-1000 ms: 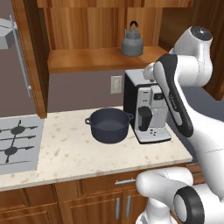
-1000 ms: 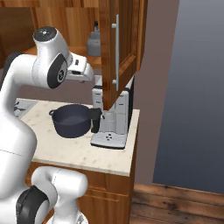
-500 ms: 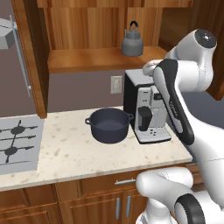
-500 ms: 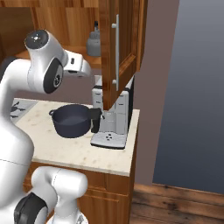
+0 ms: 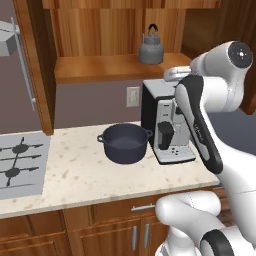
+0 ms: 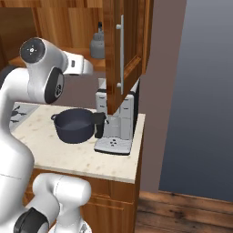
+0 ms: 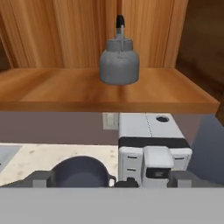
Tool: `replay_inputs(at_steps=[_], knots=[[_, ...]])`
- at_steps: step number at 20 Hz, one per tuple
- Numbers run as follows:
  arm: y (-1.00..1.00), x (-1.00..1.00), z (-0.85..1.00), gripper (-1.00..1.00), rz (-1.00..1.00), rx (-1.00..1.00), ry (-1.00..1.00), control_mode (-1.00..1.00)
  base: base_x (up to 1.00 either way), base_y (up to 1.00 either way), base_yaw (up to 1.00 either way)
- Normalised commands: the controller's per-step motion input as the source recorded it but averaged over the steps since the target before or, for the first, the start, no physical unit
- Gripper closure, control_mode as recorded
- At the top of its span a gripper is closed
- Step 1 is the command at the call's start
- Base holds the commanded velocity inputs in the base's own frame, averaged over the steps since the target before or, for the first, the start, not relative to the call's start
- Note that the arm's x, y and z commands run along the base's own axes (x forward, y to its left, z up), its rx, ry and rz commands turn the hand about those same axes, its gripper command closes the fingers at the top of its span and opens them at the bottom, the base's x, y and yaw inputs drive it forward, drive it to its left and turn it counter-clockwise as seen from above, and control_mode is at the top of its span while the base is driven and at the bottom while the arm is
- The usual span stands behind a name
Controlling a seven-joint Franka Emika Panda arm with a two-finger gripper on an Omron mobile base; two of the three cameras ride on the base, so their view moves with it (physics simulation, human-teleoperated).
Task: Pick the kettle from the cabinet and place it on a stove burner. Then pick the pot from the counter and place it on another stove burner. Finally, turn both burners on.
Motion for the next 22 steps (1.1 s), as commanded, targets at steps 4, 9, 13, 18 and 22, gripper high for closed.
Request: replay_inputs(at_steps=[4, 9, 13, 18, 22], knots=[[0.01, 0.0, 0.2, -1.0, 0.0, 0.0, -0.15, -1.0, 0.0, 0.0, 0.0], [0.01, 0.0, 0.21, -1.0, -0.01, 0.0, -0.14, -1.0, 0.0, 0.0, 0.0], [0.01, 0.0, 0.24, -1.0, -0.01, 0.0, -0.13, -1.0, 0.0, 0.0, 0.0], [0.0, 0.0, 0.25, -1.0, -0.01, 0.0, -0.13, -1.0, 0.0, 0.0, 0.0], [0.01, 0.0, 0.22, -1.0, -0.01, 0.0, -0.11, -1.0, 0.0, 0.0, 0.0]])
